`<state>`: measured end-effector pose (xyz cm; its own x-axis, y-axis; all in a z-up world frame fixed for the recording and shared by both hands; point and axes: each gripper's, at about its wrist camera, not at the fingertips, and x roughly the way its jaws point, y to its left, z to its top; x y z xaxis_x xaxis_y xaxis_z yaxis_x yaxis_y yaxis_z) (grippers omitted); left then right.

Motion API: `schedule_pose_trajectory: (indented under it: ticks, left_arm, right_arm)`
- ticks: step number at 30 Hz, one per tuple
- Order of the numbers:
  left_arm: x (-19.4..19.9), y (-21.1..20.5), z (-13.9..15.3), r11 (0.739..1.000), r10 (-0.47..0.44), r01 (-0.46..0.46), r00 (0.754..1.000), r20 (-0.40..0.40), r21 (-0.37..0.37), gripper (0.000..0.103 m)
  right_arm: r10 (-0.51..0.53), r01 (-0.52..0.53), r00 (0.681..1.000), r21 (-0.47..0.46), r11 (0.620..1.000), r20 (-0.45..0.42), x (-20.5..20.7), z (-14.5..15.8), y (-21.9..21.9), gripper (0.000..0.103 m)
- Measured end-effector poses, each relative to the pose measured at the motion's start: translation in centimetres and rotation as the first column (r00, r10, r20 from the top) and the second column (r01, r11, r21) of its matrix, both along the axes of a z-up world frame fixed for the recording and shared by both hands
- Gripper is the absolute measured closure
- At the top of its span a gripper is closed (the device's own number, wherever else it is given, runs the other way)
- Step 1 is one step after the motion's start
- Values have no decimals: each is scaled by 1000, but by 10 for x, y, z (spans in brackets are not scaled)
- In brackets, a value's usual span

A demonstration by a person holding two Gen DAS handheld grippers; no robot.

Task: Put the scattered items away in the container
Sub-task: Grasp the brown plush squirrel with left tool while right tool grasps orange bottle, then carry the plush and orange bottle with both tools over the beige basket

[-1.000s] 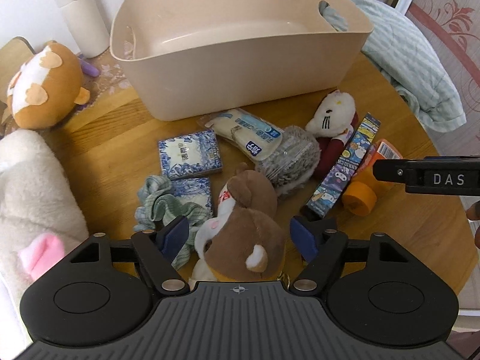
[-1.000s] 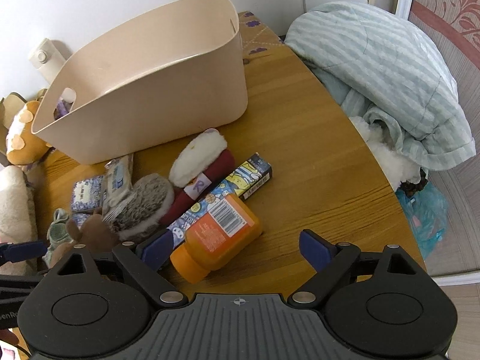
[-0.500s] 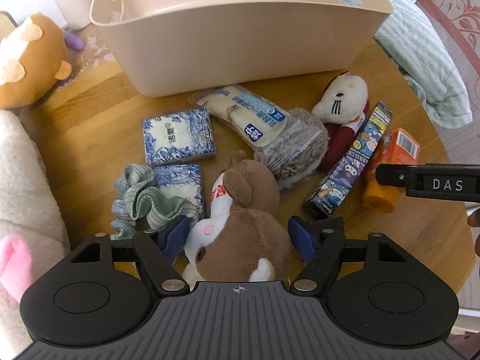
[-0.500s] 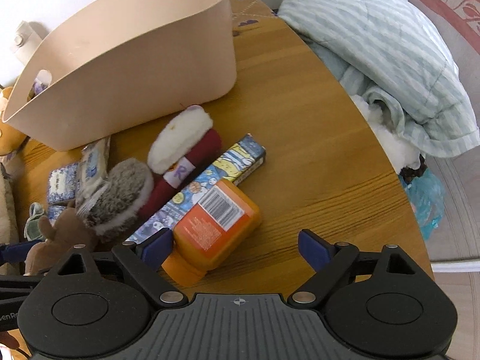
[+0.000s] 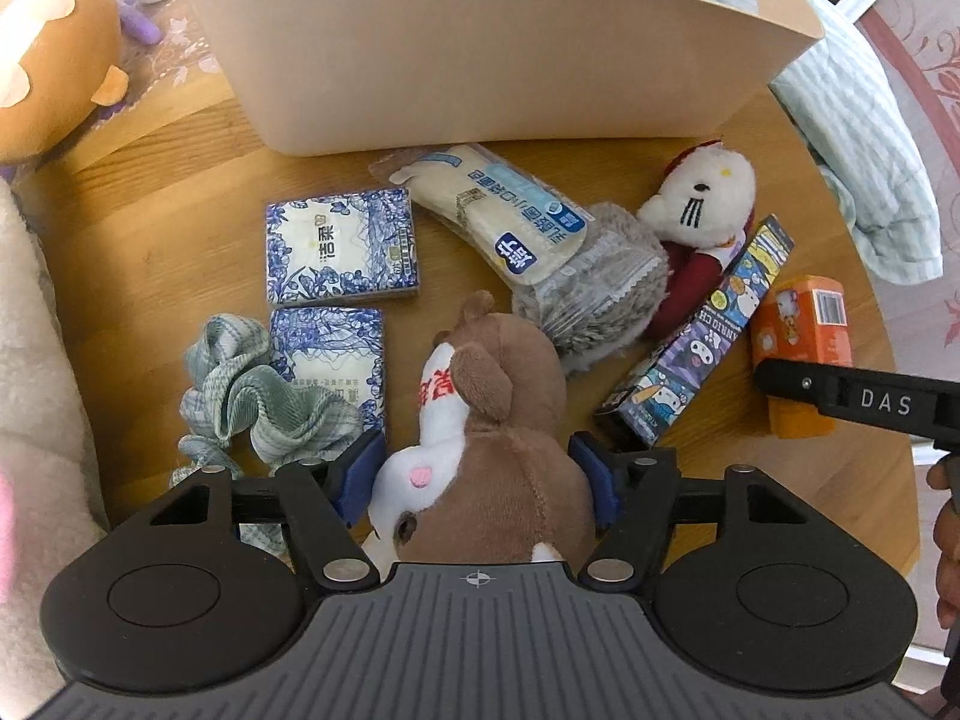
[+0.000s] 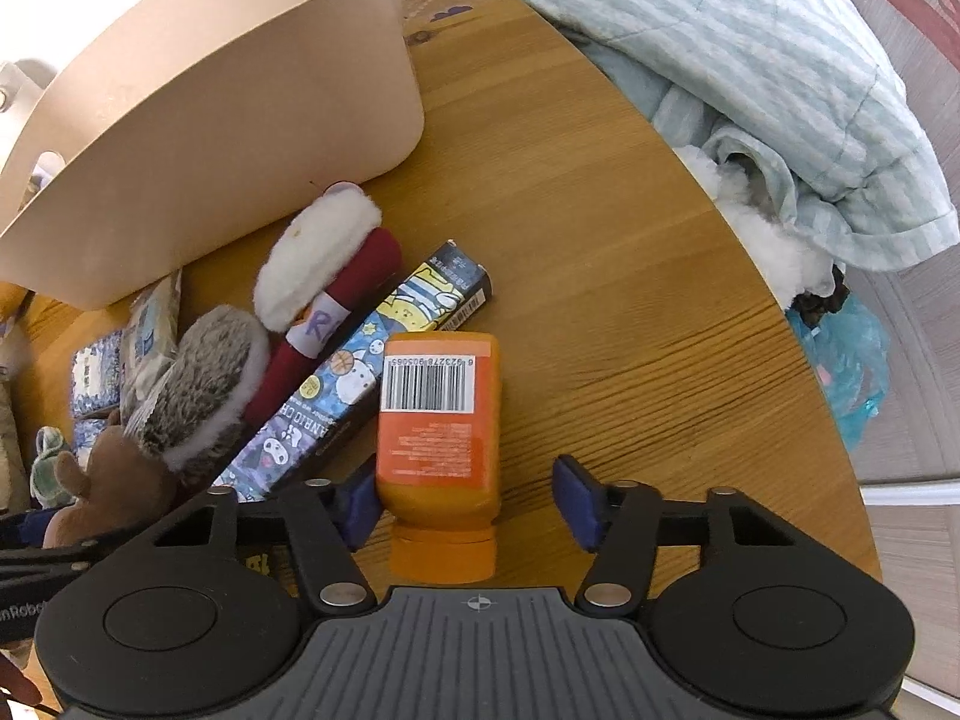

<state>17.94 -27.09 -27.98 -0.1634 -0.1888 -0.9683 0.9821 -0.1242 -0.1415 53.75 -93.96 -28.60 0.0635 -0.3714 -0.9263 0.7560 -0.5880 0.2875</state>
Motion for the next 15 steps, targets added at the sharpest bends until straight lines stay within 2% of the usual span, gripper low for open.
schedule_pose_trajectory:
  ticks: [1, 2, 4, 8, 15]
  left_arm:
    - [0, 0, 0, 1000, -8, 8, 1000, 0, 0, 36]
    - [0, 1, 0, 1000, -18, 18, 1000, 0, -1, 36]
    - [1, 2, 0, 1000, -28, 28, 1000, -1, 1, 38]
    - [3, 6, 3, 999, -38, 38, 999, -7, -1, 40]
    - [6, 17, 11, 998, -57, 57, 998, -22, -12, 41]
  right_arm:
    - [-12, 12, 1000, -4, 1000, 10, -1, 0, 0, 59]
    - [-44, 44, 999, -7, 999, 17, -1, -1, 0, 64]
    - [-62, 62, 998, -16, 998, 22, -2, -1, 1, 66]
    - [-198, 199, 980, -40, 979, 33, -4, -2, 4, 66]
    - [-292, 292, 956, -72, 954, 23, -1, 6, 11, 66]
